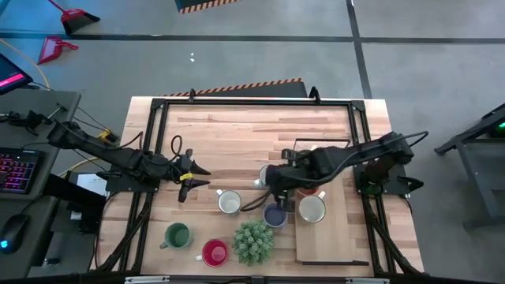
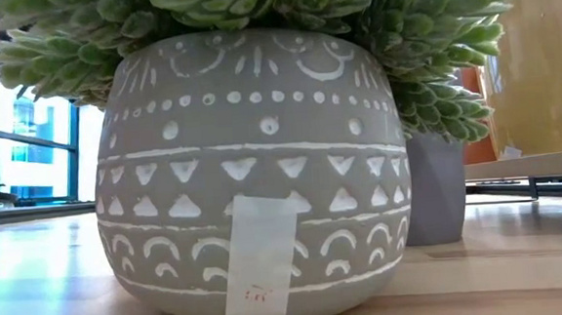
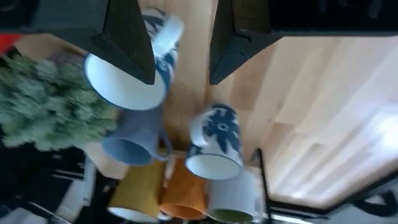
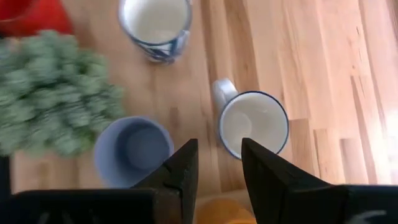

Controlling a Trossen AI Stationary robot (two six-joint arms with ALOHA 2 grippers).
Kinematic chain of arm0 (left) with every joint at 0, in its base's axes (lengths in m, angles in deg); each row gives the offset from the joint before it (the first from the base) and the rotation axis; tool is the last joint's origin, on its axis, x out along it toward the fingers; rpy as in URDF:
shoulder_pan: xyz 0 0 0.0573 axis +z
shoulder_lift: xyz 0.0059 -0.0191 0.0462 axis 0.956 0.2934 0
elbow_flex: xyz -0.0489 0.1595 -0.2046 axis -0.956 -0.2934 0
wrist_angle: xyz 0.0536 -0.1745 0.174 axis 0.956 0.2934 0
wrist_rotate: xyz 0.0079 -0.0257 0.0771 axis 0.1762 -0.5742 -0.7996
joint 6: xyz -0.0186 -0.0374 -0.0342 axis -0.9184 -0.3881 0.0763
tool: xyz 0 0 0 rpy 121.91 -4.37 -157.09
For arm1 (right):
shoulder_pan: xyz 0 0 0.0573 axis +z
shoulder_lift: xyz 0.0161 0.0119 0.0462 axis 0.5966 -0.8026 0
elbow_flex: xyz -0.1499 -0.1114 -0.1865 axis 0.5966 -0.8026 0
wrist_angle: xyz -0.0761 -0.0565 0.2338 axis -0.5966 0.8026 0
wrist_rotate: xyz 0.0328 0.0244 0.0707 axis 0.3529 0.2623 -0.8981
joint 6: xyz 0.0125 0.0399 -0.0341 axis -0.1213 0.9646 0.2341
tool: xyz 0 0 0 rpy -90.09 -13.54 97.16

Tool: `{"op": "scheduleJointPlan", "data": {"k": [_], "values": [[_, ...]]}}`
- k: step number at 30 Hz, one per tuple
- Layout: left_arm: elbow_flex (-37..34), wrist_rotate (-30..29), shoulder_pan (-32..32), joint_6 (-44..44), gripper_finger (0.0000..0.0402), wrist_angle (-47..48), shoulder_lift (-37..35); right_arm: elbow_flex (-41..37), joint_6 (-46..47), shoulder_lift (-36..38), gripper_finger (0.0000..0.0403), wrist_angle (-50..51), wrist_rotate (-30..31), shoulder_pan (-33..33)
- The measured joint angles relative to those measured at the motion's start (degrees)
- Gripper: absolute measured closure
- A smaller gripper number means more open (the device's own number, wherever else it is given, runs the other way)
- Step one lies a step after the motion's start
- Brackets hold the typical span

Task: Place coffee mugs
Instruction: Put the right blue mug on the shelf

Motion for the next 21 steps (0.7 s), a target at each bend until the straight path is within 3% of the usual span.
{"op": "scheduleJointPlan", "data": {"k": [10, 21], "values": [[0.0, 2.8, 0.5, 0.0, 0.0266, -1.9, 0.0, -0.1, 6.0, -7.8, 0.0302, 5.3, 4.4, -7.0], [0.0, 3.0, 0.5, 0.0, 0.0266, -2.3, 0.0, -0.1, 2.7, -11.7, 0.0302, 1.7, -2.6, -13.3]]}}
